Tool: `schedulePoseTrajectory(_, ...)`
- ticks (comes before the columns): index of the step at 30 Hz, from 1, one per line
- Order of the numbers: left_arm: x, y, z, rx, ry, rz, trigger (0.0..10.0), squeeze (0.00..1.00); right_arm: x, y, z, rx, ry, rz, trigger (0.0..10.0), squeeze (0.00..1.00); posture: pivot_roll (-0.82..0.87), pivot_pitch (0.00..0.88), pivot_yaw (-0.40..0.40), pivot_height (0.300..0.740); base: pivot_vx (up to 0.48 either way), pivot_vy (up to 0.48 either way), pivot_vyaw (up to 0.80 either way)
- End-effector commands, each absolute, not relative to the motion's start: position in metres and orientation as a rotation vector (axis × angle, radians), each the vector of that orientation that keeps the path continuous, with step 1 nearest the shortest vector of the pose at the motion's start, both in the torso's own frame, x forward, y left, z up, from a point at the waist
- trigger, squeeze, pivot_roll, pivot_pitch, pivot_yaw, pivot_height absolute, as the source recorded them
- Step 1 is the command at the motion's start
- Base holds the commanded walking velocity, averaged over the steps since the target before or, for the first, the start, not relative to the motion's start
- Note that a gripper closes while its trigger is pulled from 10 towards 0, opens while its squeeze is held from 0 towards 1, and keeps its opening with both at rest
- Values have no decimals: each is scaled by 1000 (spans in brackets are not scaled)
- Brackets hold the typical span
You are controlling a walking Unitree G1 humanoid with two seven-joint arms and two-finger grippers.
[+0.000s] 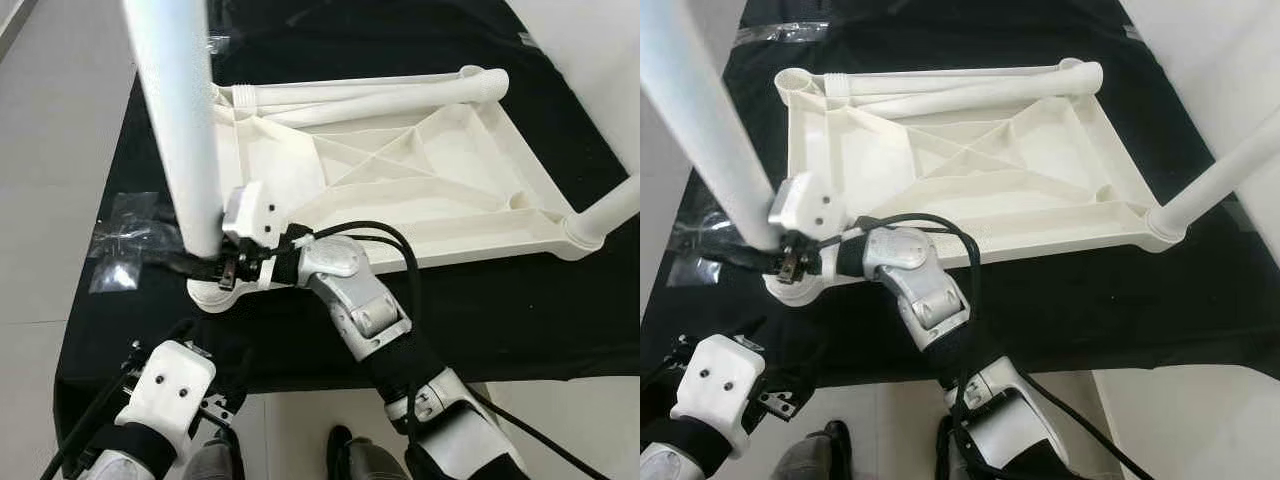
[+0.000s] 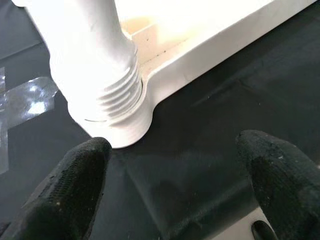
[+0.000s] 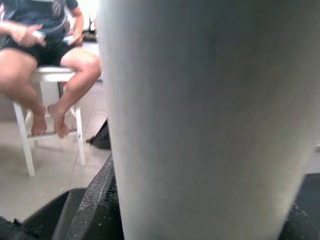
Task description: Building children table
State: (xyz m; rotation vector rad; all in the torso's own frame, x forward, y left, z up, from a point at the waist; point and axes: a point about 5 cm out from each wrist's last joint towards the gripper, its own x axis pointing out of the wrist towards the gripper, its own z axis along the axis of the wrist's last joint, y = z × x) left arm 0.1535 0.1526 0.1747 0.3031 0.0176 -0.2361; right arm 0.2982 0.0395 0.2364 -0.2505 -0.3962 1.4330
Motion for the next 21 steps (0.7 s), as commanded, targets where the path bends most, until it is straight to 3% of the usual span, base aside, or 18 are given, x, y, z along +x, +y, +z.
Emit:
schedulePoseTrajectory(1,153,155,167,303,60,-230,10000,0,311,24,182,-333,-85,1347,10000,0,126,313,-132,740,0,0,0)
schedulePoseTrajectory(15,155,155,167,302,59,-227,10000,0,316,22,179,-319,10,1337,10000,0,120,313,-135,740,0,0,0)
schedulePoseTrajectory(19,155,155,167,302,60,-227,10000,0,323,18,176,-273,48,1202,10000,0,121,309,-141,740,0,0,0)
schedulePoseTrajectory(20,155,155,166,303,62,-226,10000,0,323,11,174,-178,29,965,10000,0,118,300,-148,740,0,0,0)
schedulePoseTrajectory(21,155,155,166,303,62,-226,10000,0,323,11,174,-178,29,965,10000,0,118,300,-148,740,0,0,0)
